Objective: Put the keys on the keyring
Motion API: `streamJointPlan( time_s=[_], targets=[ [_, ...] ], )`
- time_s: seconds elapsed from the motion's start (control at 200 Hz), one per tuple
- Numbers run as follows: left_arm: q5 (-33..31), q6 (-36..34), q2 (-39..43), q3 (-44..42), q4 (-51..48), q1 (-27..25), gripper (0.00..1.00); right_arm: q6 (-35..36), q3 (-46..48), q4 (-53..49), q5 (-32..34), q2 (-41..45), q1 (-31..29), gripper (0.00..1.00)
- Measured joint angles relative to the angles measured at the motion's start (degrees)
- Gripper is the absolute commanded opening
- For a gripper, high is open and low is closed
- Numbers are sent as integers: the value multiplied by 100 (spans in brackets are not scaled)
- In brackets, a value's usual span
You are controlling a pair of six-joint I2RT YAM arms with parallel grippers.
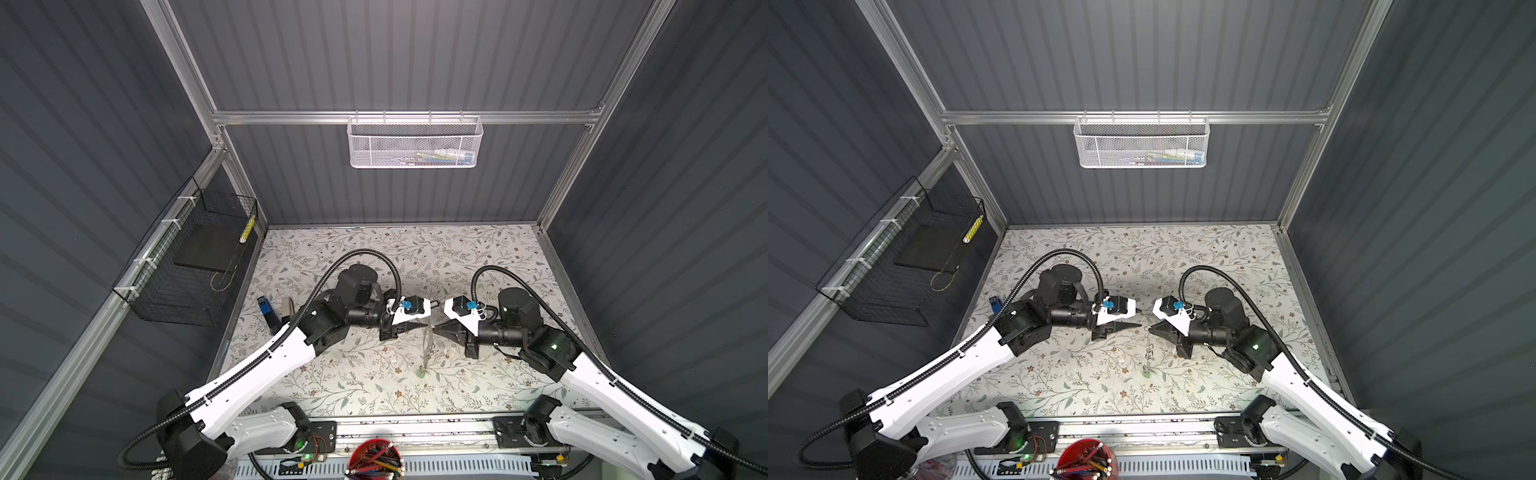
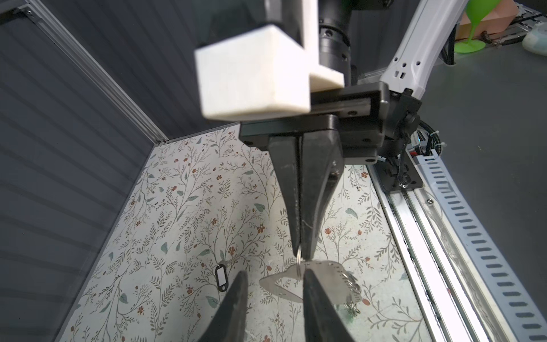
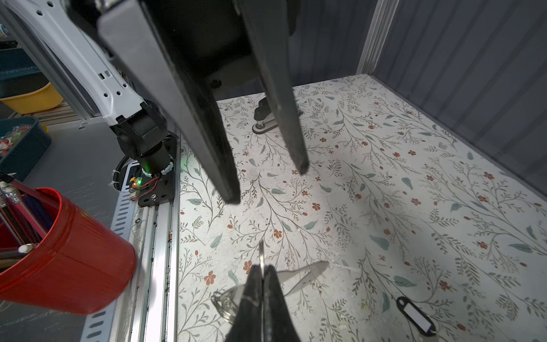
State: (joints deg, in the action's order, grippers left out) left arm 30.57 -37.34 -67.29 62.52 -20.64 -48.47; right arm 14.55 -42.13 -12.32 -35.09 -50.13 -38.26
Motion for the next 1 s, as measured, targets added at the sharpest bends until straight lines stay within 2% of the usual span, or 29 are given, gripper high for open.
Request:
streamJointPlan(
  time_s=[0.185, 0.285, 0.51, 0.705, 0.795, 0.93, 1.001],
  targets=[
    [-254, -127, -260, 122, -315, -225, 31, 4, -13, -48, 0, -37, -28, 0],
    [-376, -164, -328, 170, -422, -280, 26, 7, -22, -87, -2, -74, -57, 0],
    [-531, -212, -417, 249, -549, -289, 21, 50, -46, -131, 13, -125, -127, 0],
    [-533, -284, -459, 304, -682, -289, 21, 114, -76, -199, 79, -125, -157, 0],
    [-529, -313, -461, 310, -743, -289, 16, 122, -76, -216, 116, -125, -184, 0],
    [-461, -372, -479, 319, -826, -291, 2, 146, -76, -232, 219, -125, -212, 0],
    [-422, -409, -516, 348, -848, -289, 0, 153, -76, -243, 258, -125, -219, 7]
  ],
)
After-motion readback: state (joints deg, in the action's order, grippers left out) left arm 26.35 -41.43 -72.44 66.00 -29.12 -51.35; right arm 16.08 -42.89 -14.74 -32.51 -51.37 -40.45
